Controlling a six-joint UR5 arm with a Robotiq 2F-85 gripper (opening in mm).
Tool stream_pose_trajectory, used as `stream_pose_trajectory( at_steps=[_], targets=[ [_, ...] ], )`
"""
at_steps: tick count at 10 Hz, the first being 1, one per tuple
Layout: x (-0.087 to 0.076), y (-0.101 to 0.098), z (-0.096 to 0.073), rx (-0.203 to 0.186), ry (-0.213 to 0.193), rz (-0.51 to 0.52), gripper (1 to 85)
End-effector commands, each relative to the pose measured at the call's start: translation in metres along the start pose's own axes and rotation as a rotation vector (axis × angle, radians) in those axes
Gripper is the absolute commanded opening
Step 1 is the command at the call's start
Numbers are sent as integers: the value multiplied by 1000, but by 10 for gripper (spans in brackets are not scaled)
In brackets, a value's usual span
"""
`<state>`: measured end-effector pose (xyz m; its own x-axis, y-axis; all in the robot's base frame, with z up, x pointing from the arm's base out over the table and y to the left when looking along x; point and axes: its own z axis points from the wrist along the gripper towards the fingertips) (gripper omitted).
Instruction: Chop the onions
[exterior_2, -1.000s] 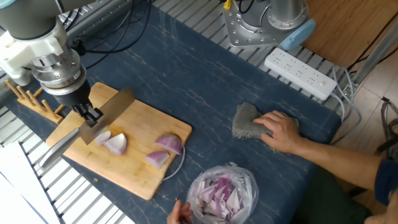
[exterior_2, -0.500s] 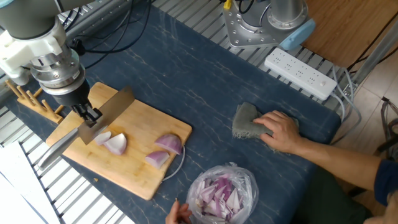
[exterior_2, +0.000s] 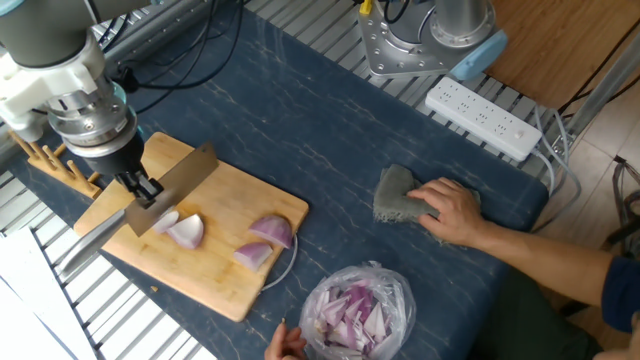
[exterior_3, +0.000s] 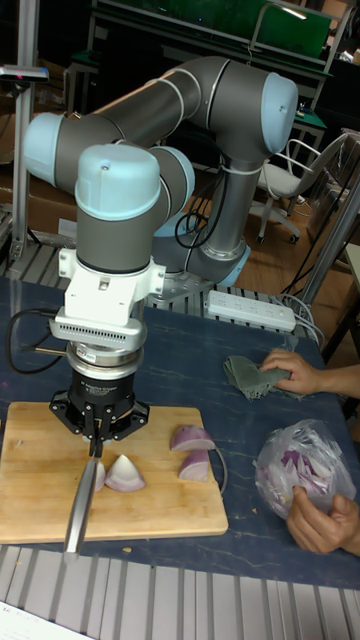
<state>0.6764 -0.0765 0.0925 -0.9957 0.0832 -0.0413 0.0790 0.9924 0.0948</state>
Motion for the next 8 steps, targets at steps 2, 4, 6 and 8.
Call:
stream_pose_trajectory(
  at_steps=[2, 4, 6, 8],
  targets=[
    [-4, 2, 0, -16, -8, 29, 17],
    [-4, 2, -2, -22, -8, 40, 17],
    [-5, 2, -1, -24, -9, 50, 17],
    [-5, 0, 0, -25, -12, 63, 17]
  ],
)
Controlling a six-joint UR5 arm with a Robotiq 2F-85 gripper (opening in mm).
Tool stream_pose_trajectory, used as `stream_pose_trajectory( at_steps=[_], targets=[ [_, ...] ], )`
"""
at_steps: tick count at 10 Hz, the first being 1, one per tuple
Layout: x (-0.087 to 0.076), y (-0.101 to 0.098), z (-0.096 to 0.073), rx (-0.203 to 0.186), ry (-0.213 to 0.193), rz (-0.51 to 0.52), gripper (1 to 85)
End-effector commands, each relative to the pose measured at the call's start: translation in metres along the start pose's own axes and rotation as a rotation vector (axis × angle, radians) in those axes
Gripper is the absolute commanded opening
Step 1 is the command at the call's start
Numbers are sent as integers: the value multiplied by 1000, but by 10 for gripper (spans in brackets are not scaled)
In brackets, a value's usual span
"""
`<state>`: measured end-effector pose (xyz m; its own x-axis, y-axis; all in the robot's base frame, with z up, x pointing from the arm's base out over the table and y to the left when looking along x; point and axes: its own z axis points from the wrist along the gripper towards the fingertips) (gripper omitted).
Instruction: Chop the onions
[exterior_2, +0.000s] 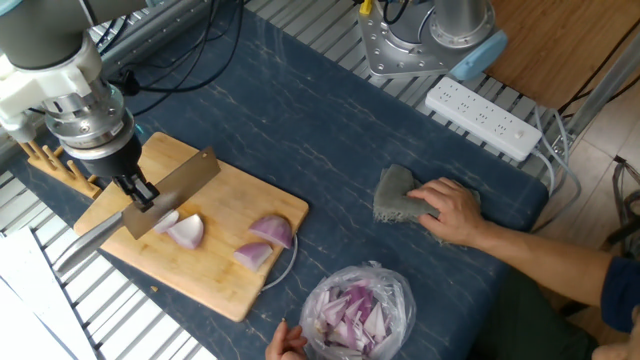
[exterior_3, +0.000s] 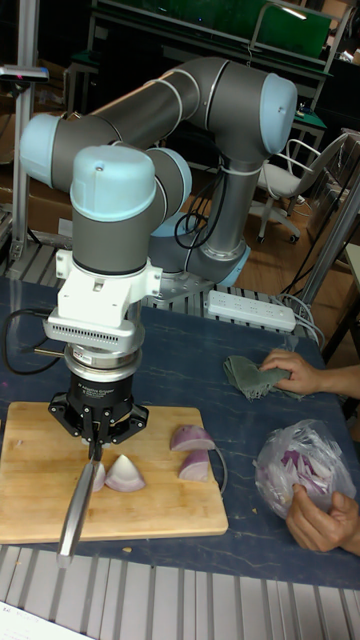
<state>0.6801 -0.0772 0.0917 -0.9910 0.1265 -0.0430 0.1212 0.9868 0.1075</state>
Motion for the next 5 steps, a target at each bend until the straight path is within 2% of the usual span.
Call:
stream_pose_trajectory(
  at_steps=[1, 5],
  targets=[
    [-2, 0, 0, -14, -7, 27, 17],
    [-2, -2, 2, -14, -10, 31, 17]
  ],
)
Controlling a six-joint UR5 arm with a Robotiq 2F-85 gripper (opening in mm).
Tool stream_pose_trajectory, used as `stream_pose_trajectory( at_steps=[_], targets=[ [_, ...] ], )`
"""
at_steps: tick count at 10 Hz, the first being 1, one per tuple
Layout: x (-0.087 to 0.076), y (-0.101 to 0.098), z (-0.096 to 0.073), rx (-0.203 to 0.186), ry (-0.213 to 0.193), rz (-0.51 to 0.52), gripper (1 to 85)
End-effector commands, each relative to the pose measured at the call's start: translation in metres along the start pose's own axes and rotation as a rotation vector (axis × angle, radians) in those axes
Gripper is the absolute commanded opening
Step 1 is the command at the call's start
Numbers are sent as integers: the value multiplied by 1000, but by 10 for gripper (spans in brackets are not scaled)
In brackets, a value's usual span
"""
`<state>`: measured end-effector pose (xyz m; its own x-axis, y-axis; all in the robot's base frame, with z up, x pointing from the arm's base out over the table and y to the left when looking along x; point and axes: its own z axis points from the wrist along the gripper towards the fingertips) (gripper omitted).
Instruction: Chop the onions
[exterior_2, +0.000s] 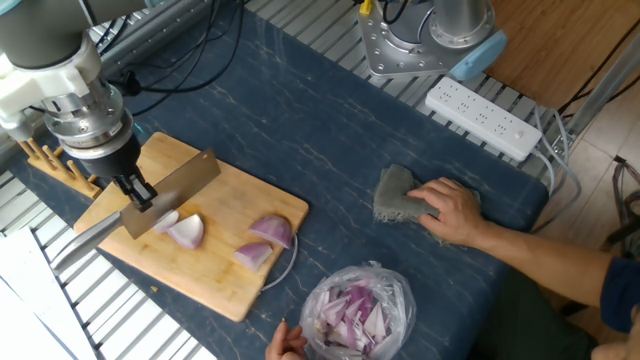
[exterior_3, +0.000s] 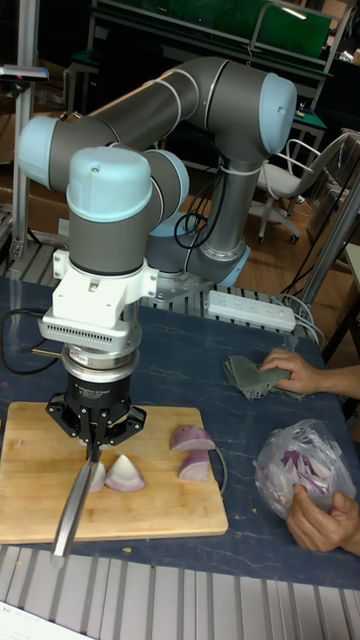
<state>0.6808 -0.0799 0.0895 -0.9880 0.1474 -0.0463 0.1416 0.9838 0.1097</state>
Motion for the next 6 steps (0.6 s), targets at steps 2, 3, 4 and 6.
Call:
stream_pose_trajectory(
  at_steps=[2, 3, 4, 6],
  targets=[
    [-2, 4, 1, -24, -6, 13, 17],
    [-2, 6, 2, -32, -5, 16, 17],
    [-2, 4, 4, -25, -3, 17, 17],
    [-2, 2, 5, -24, -3, 14, 17]
  ],
)
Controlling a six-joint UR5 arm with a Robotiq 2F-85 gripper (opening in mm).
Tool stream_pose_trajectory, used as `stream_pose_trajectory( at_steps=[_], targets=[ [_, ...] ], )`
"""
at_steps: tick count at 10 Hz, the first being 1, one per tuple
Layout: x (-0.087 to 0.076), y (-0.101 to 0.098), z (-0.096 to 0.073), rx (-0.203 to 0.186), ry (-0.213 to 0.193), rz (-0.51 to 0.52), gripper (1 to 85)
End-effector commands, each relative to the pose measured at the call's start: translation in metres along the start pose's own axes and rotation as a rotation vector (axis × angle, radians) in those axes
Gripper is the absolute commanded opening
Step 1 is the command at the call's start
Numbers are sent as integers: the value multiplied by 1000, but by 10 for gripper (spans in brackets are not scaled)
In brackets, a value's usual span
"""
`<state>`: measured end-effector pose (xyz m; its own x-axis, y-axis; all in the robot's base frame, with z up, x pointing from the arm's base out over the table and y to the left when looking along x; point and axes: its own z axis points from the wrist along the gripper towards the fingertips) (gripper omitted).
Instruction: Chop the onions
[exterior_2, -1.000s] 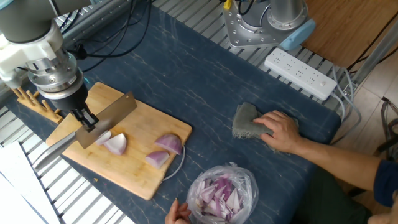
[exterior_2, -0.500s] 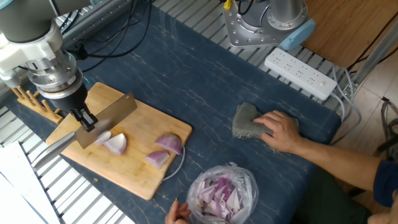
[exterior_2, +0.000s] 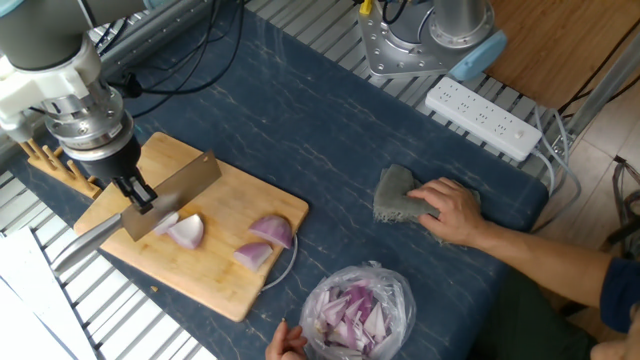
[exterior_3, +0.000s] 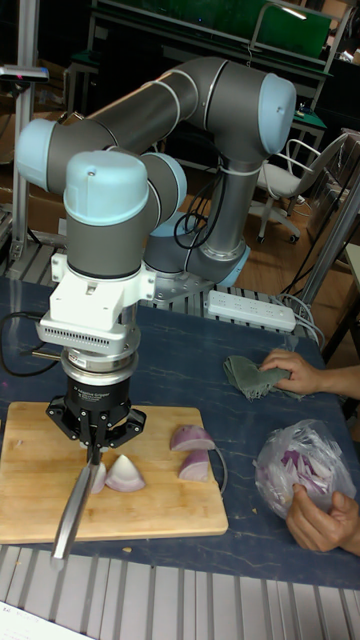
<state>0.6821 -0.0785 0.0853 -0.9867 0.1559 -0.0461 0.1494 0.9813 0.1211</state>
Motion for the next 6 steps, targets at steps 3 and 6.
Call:
stream_pose_trajectory(
  at_steps=[3, 6],
  targets=[
    [-1, 0, 1, -10, -4, 4, 17],
    [-2, 3, 4, -11, -12, 12, 17]
  ],
)
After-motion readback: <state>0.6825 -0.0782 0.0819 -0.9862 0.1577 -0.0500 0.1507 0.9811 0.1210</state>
